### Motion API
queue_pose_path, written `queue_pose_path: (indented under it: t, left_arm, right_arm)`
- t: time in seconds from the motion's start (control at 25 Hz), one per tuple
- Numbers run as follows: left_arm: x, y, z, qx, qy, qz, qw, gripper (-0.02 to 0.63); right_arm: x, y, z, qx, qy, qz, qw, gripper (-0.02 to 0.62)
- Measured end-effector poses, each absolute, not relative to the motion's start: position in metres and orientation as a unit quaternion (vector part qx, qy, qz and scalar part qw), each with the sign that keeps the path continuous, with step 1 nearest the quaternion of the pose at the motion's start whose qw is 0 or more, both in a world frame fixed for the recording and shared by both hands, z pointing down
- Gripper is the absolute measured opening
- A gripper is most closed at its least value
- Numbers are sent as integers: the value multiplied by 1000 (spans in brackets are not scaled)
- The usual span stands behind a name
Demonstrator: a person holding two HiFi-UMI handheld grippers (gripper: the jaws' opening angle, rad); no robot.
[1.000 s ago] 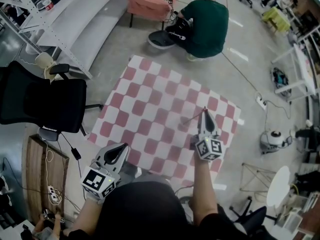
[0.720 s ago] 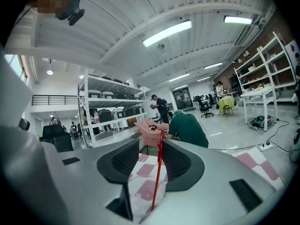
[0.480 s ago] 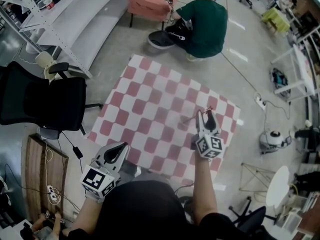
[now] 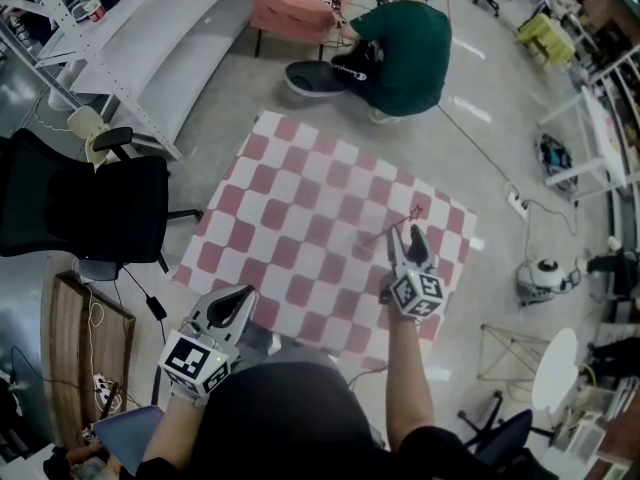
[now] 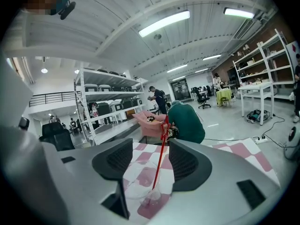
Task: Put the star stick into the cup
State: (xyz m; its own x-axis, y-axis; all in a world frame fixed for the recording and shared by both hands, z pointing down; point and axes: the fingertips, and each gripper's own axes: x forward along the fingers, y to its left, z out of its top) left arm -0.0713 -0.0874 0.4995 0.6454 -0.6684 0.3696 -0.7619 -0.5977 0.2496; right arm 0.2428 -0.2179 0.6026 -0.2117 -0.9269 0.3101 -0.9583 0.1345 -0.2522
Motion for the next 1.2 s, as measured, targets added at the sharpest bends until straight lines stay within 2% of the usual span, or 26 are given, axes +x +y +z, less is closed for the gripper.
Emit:
queue_pose_path:
  t: [0.44,0.68,0.92,1.2]
  left_arm:
    - [-63,-97,495,901,-374,106,190,40]
    - [-47,-108,489,918,-338,97,183,40]
    - [-22,-117,480,939,-287,83,173,40]
    - [6,-122,464,955,-240,68,160,40]
  right_arm:
    - [230,-185,570,621,-761,187,29,241]
    - [208,-161,531,602,-780,170,17,175]
    - [192,-131,484,593,-795,126,24,75]
    - [174,-99,439,582,-806,96,44,31]
